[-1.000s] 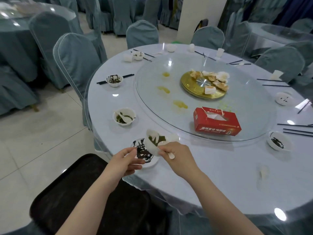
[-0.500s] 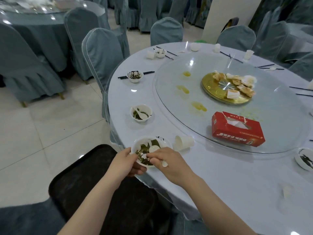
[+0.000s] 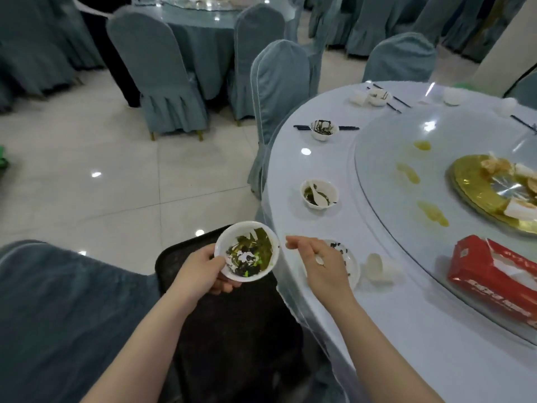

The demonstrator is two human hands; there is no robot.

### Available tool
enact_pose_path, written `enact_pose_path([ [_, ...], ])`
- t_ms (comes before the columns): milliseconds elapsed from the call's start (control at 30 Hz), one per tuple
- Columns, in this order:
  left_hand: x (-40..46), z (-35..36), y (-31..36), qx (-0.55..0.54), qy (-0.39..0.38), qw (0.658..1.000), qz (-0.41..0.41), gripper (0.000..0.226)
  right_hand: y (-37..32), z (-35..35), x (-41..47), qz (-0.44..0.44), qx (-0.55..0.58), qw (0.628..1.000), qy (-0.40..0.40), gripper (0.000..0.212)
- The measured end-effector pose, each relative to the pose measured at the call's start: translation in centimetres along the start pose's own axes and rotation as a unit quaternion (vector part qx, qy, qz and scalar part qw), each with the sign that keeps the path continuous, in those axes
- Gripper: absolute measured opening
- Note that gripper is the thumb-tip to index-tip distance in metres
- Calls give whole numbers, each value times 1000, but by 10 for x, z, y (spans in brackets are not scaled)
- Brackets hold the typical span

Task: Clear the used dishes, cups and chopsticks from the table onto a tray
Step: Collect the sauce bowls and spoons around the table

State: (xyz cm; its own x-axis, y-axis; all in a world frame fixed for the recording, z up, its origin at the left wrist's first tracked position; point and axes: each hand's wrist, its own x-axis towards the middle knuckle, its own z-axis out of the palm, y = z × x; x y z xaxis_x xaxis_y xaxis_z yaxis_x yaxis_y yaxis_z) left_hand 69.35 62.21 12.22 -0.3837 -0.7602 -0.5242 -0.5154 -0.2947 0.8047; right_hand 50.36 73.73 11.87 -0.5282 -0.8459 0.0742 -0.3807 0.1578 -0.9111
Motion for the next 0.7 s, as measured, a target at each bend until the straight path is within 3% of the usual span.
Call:
enact_pose_path([
  [333, -91, -122, -55, -118, 153, 980, 48, 35, -55, 91, -21, -48, 28, 992, -114, 29],
  [700, -267, -280, -183, -206, 299, 930, 65, 37, -169, 255, -148, -137, 91, 967, -193, 29],
])
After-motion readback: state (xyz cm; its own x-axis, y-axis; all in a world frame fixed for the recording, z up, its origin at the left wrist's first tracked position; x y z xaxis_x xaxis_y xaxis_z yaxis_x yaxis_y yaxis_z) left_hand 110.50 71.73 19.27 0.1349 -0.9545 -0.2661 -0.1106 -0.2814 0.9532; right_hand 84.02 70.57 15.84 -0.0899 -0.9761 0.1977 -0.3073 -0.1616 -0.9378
